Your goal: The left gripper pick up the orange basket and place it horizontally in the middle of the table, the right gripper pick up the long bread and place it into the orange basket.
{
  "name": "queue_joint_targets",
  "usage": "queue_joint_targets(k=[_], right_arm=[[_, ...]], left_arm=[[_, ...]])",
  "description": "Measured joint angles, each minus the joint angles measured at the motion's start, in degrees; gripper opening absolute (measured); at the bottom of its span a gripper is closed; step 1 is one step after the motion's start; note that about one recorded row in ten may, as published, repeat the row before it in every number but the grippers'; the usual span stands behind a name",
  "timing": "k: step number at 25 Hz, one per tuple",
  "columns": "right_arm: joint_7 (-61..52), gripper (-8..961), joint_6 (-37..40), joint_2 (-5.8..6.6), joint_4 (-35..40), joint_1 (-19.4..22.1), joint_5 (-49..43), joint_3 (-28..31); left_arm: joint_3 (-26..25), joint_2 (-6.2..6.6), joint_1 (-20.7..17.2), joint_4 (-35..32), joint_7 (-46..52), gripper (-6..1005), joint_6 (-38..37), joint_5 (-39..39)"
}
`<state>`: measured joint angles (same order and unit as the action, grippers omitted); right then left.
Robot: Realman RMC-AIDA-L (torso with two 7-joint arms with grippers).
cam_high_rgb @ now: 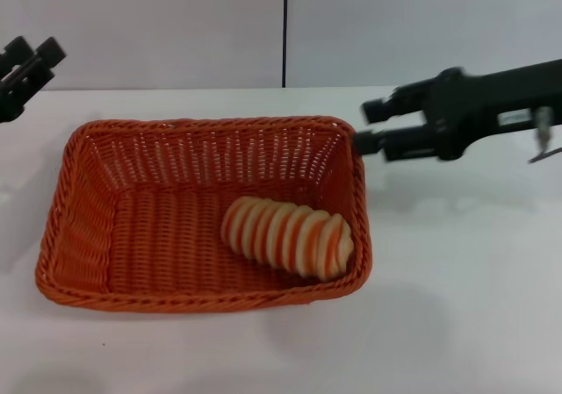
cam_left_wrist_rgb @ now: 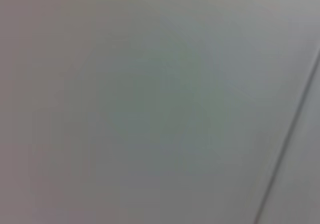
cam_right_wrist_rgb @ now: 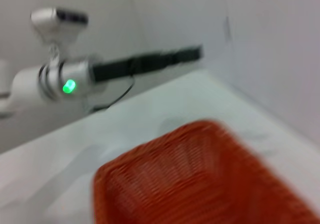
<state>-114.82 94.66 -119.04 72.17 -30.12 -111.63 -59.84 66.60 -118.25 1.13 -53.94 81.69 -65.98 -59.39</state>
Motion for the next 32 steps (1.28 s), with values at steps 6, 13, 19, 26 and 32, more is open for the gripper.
queue_joint_targets(k=[6,13,19,26,32], right_arm=[[7.0,515,-1.56,0.05,-5.48,5.94,7.11,10.76],[36.53,523,-2.31,0.12,-26.09,13.56,27.24,23.38],[73.65,524,-0.54,0.0,-53.82,14.77,48.1,27.45],[101.1,523,2.83,-0.3,-71.85,9.6,64.69,27.66],[101.92,524,2.87,-0.31,-72.89,8.57,65.08,27.69]], left_arm=[[-6.6,-0.08,1.1,12.32,-14.89,593,-9.8,4.81],[-21.18,0.15,2.06,31.36,-35.34,593,-25.13,7.87],[-25.59,0.05,0.97,36.05,-43.76,593,-27.22,7.89],[-26.95,-0.13,1.56,40.07,-50.64,593,-28.83,8.26],[-27.92,-0.02,2.25,40.95,-51.45,593,-28.79,8.35]])
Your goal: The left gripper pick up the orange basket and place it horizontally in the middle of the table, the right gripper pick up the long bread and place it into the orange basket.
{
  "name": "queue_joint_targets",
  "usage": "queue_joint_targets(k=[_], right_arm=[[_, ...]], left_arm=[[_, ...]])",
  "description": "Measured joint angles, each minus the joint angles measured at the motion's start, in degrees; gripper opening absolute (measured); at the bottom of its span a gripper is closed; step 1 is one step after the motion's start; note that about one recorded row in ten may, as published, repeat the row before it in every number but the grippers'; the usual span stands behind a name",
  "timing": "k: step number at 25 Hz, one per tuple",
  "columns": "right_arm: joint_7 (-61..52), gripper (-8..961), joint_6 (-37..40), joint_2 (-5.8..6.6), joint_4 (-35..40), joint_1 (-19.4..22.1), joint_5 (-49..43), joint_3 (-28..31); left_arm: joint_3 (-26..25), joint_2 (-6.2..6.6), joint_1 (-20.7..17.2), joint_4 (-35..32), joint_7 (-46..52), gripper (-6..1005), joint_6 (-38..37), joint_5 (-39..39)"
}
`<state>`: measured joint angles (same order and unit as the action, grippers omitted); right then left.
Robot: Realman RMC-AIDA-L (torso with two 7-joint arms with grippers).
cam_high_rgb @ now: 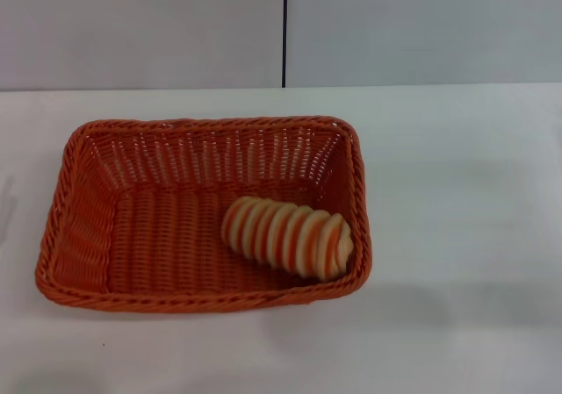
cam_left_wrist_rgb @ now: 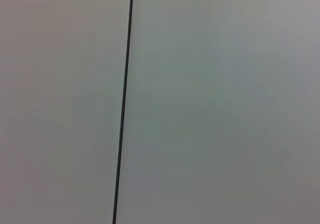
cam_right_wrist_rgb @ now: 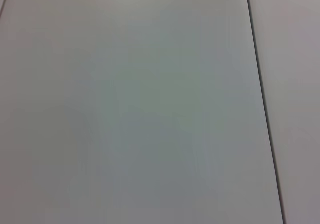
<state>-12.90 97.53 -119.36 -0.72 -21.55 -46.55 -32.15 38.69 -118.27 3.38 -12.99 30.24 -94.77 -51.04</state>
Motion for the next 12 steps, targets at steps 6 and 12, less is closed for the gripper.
queue_joint_targets(k=[6,12], right_arm=[[0.12,523,-0.01,0.0,-0.81,-0.57,0.12,0.04],[0.16,523,-0.96,-0.03,-1.45,-0.29,0.18,0.07]], left_arm=[[-2.05,-0.12,0.78,2.81,-0.05,593,-0.45,0.0],[-2.22,0.07,1.46,3.95,-1.65,593,-0.78,-0.42]])
